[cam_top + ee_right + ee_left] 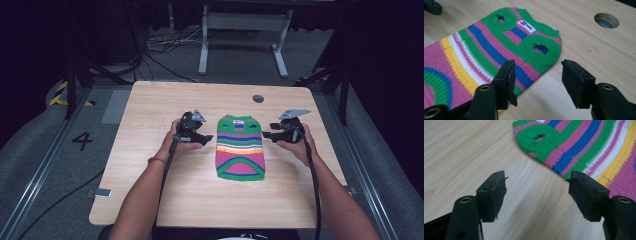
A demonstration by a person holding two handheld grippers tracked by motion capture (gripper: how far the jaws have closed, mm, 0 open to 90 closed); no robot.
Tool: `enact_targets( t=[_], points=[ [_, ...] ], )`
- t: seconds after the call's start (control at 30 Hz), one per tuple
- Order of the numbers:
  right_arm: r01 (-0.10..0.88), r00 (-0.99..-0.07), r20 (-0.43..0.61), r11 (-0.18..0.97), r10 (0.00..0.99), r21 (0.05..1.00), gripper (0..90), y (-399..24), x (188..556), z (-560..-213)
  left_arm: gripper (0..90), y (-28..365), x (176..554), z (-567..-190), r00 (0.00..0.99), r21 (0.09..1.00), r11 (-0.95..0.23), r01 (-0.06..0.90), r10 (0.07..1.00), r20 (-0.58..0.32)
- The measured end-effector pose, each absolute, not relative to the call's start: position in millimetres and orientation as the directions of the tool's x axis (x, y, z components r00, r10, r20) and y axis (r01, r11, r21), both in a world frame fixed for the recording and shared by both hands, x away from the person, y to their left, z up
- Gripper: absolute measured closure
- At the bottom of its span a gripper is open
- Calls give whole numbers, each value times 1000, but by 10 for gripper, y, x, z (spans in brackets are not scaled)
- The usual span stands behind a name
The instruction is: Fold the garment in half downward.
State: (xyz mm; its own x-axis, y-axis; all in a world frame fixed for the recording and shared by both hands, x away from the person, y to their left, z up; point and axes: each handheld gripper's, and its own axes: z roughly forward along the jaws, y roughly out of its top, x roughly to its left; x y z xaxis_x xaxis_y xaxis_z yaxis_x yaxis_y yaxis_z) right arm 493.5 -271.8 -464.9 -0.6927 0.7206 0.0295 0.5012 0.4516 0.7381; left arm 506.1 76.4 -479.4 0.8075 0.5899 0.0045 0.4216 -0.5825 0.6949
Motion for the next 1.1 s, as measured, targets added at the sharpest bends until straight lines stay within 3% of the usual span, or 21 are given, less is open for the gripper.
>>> enact_targets(
  t=[0.07,0.2,0.27,0.7,0.93,1.1],
  points=[
    [500,-702,24,469,712,728,483,-2643,5006,-4716,317,639,5129,-4840,811,689,-579,437,585,-23],
    [505,-708,0,507,706,699,494,-2522,5088,-4822,341,439,5213,-4895,813,685,-601,411,581,22],
    [505,-700,1,494,715,708,521,-2497,5157,-4824,345,386,5335,-4889,786,692,-569,443,618,5],
    [550,-637,-1,455,771,701,562,-2420,5588,-4898,417,317,5750,-4981,699,696,-478,536,713,-49],
    [575,-618,0,452,786,682,569,-2406,5674,-4997,429,278,5785,-5058,697,684,-471,557,713,-76],
    [604,-598,64,397,799,691,563,-2456,5693,-5042,468,267,5776,-5056,699,681,-471,560,711,-83]
  ],
)
